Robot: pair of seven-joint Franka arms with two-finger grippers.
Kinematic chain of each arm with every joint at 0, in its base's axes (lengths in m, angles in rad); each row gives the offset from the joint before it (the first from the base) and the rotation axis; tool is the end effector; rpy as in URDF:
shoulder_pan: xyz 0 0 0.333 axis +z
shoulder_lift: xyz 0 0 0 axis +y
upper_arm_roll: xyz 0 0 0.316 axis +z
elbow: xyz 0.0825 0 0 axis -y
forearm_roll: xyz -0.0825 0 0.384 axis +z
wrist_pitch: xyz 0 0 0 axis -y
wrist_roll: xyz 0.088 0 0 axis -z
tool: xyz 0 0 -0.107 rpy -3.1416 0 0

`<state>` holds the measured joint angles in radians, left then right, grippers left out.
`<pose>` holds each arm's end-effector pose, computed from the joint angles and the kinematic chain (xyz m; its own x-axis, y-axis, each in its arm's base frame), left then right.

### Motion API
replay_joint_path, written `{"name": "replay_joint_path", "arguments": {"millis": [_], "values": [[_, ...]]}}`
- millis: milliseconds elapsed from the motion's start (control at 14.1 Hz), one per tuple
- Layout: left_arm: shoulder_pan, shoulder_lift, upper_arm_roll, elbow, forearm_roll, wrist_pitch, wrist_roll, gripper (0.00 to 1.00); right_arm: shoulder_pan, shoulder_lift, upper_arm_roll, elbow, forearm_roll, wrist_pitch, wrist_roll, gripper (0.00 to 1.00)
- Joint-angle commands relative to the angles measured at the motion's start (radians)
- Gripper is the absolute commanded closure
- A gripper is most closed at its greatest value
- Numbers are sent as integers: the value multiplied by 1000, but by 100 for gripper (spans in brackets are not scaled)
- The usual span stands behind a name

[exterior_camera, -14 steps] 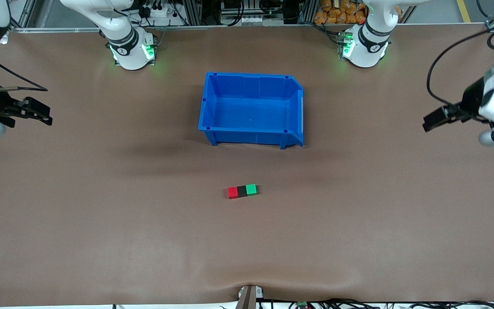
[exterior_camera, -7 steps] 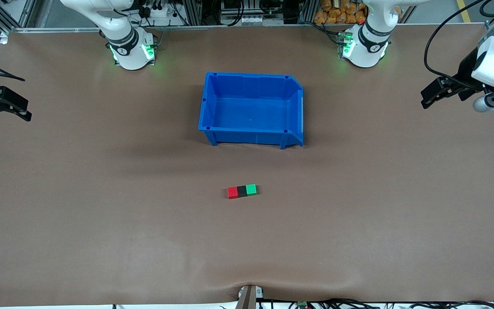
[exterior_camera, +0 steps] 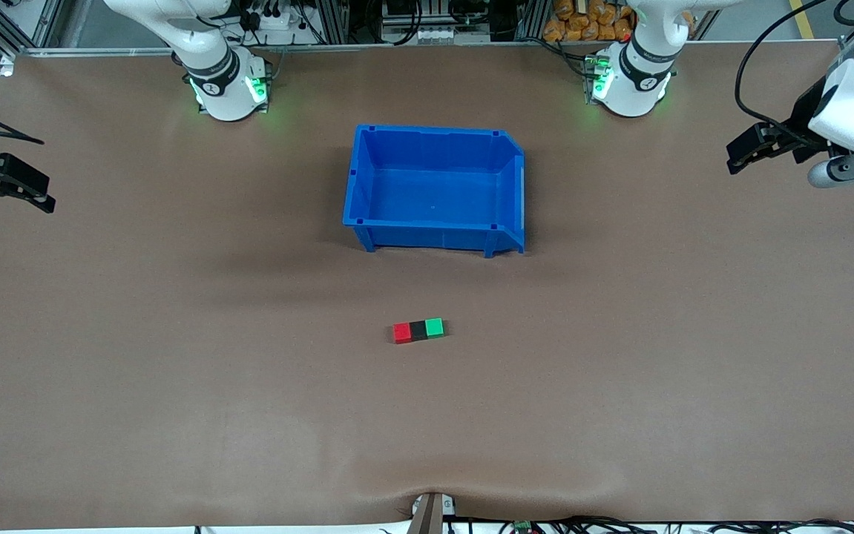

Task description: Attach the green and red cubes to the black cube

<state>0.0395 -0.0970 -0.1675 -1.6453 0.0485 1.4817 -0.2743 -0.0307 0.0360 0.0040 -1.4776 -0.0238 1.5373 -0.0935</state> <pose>0.5106 -0.0646 0.6335 0.9873 0.1515 -0.0477 0.1473 -0.9858 -0.0805 0.5627 -0.0177 0.6453 0.9976 0.0659 0.0214 0.0654 -0.9975 0.0257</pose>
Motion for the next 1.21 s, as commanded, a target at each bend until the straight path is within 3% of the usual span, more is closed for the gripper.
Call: {"name": "replay_joint_path", "arguments": {"millis": [0,1137], "values": [[17,13,-4,38,-18,-31,23,0,-20,13,16,28,-4,-16,-17,0],[16,26,-4,58,-3,-31,41,0,-25,15,16,30,12,-14,-12,0]]}}
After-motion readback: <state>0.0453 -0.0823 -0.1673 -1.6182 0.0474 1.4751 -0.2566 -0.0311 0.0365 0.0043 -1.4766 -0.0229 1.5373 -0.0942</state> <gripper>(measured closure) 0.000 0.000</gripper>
